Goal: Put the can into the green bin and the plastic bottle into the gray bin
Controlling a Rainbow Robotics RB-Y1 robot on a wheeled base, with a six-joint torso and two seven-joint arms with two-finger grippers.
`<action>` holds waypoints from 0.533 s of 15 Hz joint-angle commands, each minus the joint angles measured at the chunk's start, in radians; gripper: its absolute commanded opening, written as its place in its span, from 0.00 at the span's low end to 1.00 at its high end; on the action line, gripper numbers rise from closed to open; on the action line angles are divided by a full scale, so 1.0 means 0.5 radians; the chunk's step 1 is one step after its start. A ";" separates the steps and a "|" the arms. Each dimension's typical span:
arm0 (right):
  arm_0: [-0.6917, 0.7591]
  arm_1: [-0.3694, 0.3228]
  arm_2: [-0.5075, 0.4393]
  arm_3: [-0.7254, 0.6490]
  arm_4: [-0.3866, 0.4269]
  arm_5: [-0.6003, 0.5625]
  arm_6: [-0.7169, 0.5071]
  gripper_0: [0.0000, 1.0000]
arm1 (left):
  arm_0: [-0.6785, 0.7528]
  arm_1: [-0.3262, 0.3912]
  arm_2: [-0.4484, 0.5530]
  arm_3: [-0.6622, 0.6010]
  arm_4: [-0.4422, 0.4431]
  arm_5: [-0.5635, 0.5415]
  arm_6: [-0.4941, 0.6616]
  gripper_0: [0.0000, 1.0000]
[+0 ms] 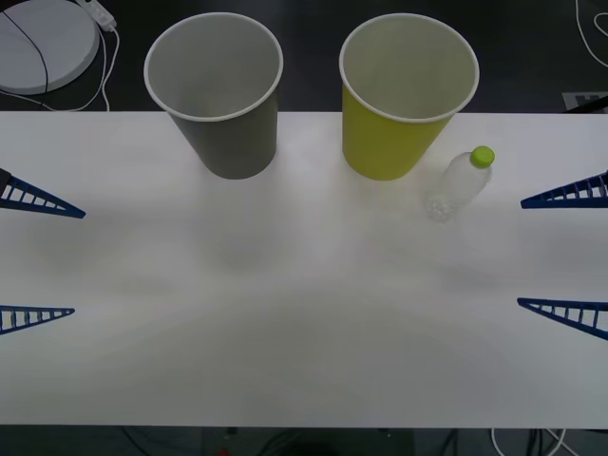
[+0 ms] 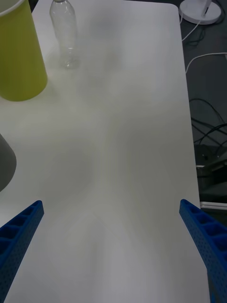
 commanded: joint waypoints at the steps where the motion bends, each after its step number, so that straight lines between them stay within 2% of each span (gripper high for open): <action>1: 0.145 0.002 0.007 -0.030 0.001 0.178 0.018 1.00 | 0.000 0.000 0.000 0.000 0.000 0.000 0.000 1.00; 3: 0.216 0.027 0.016 -0.027 0.001 0.279 0.033 1.00 | 0.000 0.000 0.000 0.000 0.000 0.000 0.000 1.00; 8: 0.299 0.196 0.089 0.031 0.022 0.438 0.073 1.00 | 0.000 0.000 0.000 0.000 0.000 0.000 0.000 1.00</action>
